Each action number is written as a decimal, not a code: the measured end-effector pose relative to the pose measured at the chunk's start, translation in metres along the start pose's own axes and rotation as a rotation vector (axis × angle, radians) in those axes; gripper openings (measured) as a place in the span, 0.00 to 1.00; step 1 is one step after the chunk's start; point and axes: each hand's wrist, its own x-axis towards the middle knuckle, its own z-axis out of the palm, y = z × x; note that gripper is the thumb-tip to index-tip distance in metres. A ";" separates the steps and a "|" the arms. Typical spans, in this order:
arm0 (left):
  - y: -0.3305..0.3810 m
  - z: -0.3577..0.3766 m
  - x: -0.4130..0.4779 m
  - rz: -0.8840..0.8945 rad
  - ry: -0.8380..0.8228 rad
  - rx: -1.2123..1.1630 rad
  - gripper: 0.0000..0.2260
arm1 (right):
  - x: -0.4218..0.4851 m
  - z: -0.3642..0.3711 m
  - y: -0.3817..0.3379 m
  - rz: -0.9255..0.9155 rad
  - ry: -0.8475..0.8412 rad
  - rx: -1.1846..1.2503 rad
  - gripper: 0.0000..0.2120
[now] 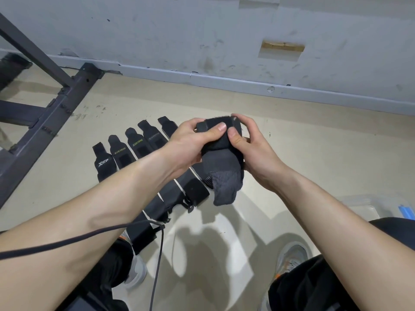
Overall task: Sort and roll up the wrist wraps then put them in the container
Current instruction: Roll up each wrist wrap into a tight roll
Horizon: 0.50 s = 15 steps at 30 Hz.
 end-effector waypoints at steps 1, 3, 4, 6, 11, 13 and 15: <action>0.001 -0.002 0.001 -0.002 0.048 -0.031 0.18 | -0.001 0.001 0.001 0.009 0.027 -0.028 0.18; 0.005 -0.008 0.006 -0.005 0.138 -0.111 0.19 | -0.003 0.001 0.006 -0.005 0.057 -0.097 0.17; 0.006 -0.011 0.009 -0.001 0.165 -0.148 0.19 | -0.003 0.001 0.008 -0.019 0.062 -0.128 0.15; 0.009 -0.017 0.011 0.014 0.196 -0.205 0.19 | -0.005 0.004 0.012 -0.051 0.070 -0.207 0.13; 0.013 -0.018 0.013 0.034 0.230 -0.234 0.18 | -0.007 0.009 0.018 -0.054 0.119 -0.362 0.20; 0.014 -0.019 0.014 0.044 0.240 -0.234 0.18 | -0.008 0.008 0.019 -0.037 0.159 -0.387 0.21; 0.015 -0.020 0.014 0.046 0.256 -0.232 0.19 | -0.009 0.006 0.020 -0.032 0.197 -0.436 0.21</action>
